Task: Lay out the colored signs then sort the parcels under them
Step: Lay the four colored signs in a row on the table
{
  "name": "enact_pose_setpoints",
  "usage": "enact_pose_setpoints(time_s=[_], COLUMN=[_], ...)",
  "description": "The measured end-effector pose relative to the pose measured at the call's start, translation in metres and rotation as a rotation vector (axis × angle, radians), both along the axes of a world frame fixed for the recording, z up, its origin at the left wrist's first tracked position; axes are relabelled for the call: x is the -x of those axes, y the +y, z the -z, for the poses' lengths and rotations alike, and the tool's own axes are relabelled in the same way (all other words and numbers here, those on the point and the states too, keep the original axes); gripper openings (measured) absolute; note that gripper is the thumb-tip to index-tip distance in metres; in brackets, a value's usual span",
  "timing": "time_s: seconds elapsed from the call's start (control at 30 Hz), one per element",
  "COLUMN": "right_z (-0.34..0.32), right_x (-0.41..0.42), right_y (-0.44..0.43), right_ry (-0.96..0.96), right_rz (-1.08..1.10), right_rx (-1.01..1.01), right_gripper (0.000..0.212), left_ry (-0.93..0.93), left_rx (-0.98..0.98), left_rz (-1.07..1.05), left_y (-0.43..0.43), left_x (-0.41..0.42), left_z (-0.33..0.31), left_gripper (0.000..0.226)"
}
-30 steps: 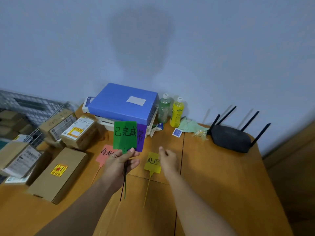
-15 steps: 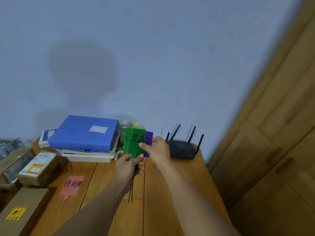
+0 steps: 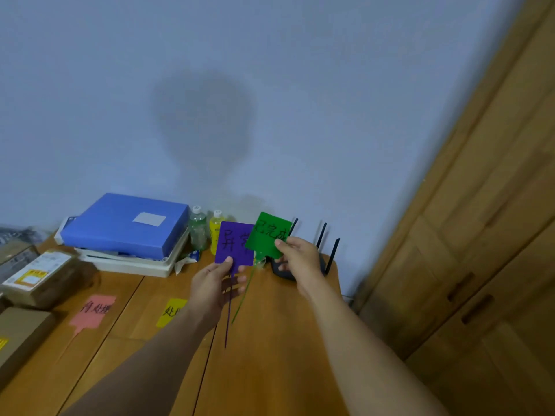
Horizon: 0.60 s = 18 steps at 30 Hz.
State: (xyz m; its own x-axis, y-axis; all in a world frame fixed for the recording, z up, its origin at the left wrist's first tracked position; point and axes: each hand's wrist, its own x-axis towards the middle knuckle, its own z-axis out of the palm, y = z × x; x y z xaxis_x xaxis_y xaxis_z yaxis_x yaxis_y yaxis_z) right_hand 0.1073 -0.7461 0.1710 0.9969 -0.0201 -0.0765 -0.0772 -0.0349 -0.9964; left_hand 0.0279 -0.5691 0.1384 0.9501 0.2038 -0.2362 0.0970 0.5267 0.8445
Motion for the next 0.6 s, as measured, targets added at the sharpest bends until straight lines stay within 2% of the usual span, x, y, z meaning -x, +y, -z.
enact_pose_setpoints(time_s=[0.13,0.33,0.6], right_z=[0.044,0.135,0.233], right_x=[-0.007,-0.005,-0.002], right_y=[-0.024,-0.027,-0.005], right_ry=[0.110,0.237,0.458], right_rz=[0.031,-0.021,-0.039], right_rx=[0.008,0.201,0.333], right_gripper=[0.025,0.025,0.033], left_ry=[0.039,0.079,0.111], left_rx=[-0.014,0.007,0.005], left_rz=[-0.029,-0.037,-0.025], left_y=[0.003,0.009,0.019], left_x=[0.002,0.004,0.004], left_z=[0.025,0.055,0.093], left_gripper=[0.027,0.028,0.028])
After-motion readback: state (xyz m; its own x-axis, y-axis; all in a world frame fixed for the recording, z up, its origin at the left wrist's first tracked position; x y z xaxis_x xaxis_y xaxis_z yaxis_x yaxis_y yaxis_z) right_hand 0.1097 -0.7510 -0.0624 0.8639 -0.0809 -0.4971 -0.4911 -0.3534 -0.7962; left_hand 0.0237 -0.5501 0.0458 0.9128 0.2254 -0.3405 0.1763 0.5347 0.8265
